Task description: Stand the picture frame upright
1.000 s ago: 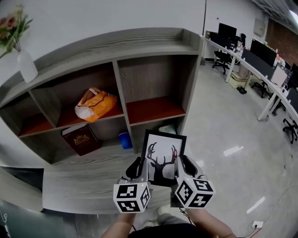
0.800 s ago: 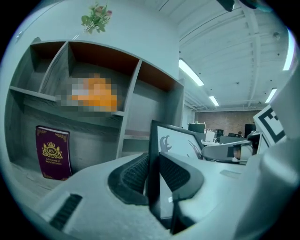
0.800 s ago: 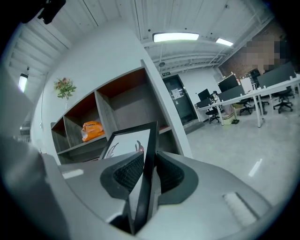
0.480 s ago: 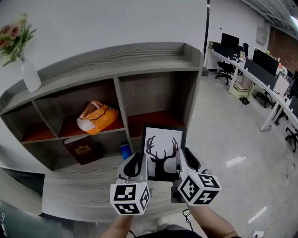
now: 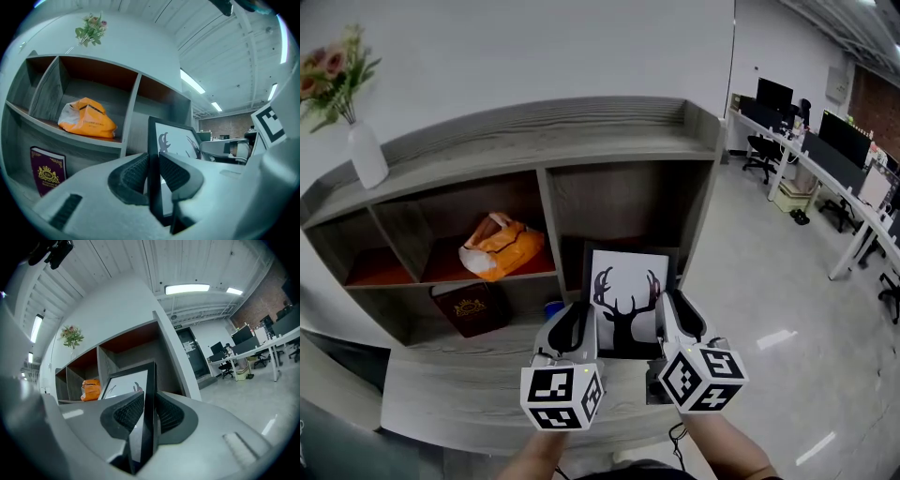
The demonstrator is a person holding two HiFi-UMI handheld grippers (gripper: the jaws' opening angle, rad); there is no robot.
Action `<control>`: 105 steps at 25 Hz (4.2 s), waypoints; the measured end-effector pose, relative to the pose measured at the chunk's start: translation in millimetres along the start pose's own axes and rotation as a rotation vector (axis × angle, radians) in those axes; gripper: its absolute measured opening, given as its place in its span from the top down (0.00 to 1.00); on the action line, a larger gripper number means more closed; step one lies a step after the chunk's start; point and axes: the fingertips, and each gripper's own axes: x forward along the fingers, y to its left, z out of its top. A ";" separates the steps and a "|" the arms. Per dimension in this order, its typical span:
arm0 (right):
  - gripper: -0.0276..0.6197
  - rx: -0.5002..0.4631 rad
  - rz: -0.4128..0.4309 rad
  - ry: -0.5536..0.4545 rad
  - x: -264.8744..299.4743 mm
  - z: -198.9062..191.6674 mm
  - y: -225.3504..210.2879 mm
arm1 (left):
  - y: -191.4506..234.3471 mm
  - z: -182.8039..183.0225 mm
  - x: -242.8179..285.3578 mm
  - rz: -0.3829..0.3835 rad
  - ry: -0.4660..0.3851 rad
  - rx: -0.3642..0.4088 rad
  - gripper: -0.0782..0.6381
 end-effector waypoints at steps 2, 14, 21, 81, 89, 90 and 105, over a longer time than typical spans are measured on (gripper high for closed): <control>0.85 0.000 0.005 -0.003 3.4 2.3 -1.1 | 0.2 2.7 3.5 0.001 -0.005 0.002 0.81; 0.85 -0.041 0.033 -0.082 33.7 33.7 -7.5 | -1.4 28.2 30.6 0.014 -0.059 0.019 0.80; 0.85 -0.065 0.048 -0.115 57.2 46.6 -8.6 | 1.0 42.7 44.2 0.076 -0.102 0.096 0.80; 0.85 -0.166 -0.032 -0.289 145.3 63.4 -23.6 | 23.0 52.7 117.5 0.361 -0.145 0.313 0.80; 0.85 -0.230 -0.051 -0.326 151.2 66.0 -23.7 | 29.3 47.1 129.9 0.355 -0.126 0.233 0.80; 0.86 -0.232 -0.051 -0.327 152.4 65.9 -23.7 | 30.2 47.0 131.1 0.354 -0.124 0.223 0.80; 0.87 -0.226 -0.037 -0.277 162.9 62.8 -24.9 | 26.8 43.1 141.3 0.299 -0.068 0.174 0.67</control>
